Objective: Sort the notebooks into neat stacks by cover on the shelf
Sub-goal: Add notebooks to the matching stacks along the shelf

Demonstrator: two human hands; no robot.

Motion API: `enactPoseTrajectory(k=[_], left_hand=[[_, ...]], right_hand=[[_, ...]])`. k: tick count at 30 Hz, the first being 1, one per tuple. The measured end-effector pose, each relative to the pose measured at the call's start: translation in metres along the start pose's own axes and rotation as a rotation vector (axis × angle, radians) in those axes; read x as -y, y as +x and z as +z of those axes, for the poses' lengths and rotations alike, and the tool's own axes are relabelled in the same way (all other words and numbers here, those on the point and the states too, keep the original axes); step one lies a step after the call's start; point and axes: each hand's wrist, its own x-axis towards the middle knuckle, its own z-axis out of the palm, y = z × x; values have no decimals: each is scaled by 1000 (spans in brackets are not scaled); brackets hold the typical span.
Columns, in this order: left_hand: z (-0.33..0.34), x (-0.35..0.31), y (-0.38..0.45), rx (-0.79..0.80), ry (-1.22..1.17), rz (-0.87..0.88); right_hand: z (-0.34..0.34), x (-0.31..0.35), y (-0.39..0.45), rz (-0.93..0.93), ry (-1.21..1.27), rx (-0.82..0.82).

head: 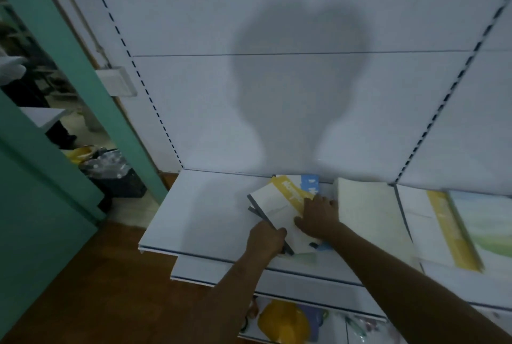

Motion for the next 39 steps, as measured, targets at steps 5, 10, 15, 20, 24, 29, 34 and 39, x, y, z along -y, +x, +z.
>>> enactPoseTrajectory(k=[5,10,15,20,24,29,34,39], left_hand=[[-11,15,8,-112,-126,-84],[-25,27,14,-113,-114,-103],[-28,38,15,-59,-148,-73],[-30,47,11,-63,-182,-38],[-38,43,7,-74,-281,22],[-42,20,0,-88,-445,114],[-23,-14,-8,34,-583,198],[24,-60,-19,123,-612,269]], right_hand=[[16,23,-15,58,137,-55],[24,28,-22,137,221,-49],[26,31,-29,216,262,-81],[29,36,-39,316,466,16],[21,37,-44,304,689,10],[-3,35,-48,253,886,-103],[-26,-2,-61,153,948,-174],[-36,-68,-72,242,1058,-254]])
